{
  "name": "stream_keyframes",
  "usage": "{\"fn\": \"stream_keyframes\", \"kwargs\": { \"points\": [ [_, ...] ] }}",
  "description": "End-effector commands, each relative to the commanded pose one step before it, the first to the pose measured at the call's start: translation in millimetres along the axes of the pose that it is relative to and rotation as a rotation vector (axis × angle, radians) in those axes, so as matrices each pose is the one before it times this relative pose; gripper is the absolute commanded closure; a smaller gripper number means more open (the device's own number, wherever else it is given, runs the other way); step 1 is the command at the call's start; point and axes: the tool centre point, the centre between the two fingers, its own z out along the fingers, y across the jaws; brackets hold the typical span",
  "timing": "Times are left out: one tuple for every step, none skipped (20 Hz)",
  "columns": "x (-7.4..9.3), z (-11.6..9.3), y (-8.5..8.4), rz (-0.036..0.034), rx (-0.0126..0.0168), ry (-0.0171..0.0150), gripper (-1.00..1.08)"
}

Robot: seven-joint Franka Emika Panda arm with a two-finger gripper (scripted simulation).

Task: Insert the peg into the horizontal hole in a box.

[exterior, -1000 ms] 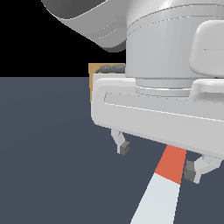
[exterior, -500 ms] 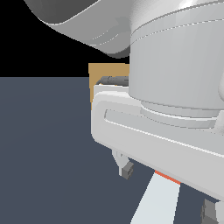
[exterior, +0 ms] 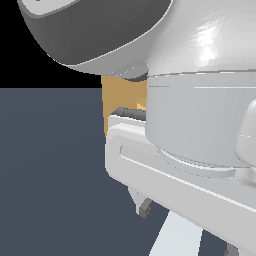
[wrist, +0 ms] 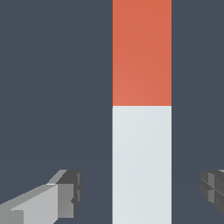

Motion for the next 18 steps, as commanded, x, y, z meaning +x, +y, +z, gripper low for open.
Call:
{"fn": "stream_keyframes", "kwargs": {
  "points": [
    [-0.36, 14.63, -1.1, 0.00034, 0.00147, -0.00018, -0.92],
    [0.05, 4.49, -0.16, 0.0, 0.0, 0.0, -0.92],
    [0.05, 3.61, -0.07, 0.0, 0.0, 0.0, -0.92],
    [0.06, 2.72, 0.03, 0.0, 0.0, 0.0, -0.92],
    [0.07, 1.83, 0.15, 0.0, 0.0, 0.0, -0.92],
    [0.08, 0.94, 0.27, 0.0, 0.0, 0.0, -0.92],
    [0.09, 0.05, 0.4, 0.0, 0.0, 0.0, -0.92],
    [0.08, -0.61, 0.42, 0.0, 0.0, 0.0, -0.92],
    [0.03, -0.3, 0.14, 0.0, 0.0, 0.0, -0.92],
    [0.0, 0.0, 0.0, 0.0, 0.0, 0.0, 1.08],
    [0.0, 0.0, 0.0, 0.0, 0.0, 0.0, 1.08],
    [0.0, 0.0, 0.0, 0.0, 0.0, 0.0, 1.08],
    [0.0, 0.0, 0.0, 0.0, 0.0, 0.0, 1.08],
    [0.0, 0.0, 0.0, 0.0, 0.0, 0.0, 1.08],
    [0.0, 0.0, 0.0, 0.0, 0.0, 0.0, 1.08],
    [0.0, 0.0, 0.0, 0.0, 0.0, 0.0, 1.08],
    [0.0, 0.0, 0.0, 0.0, 0.0, 0.0, 1.08],
    [0.0, 0.0, 0.0, 0.0, 0.0, 0.0, 1.08]
  ]
}}
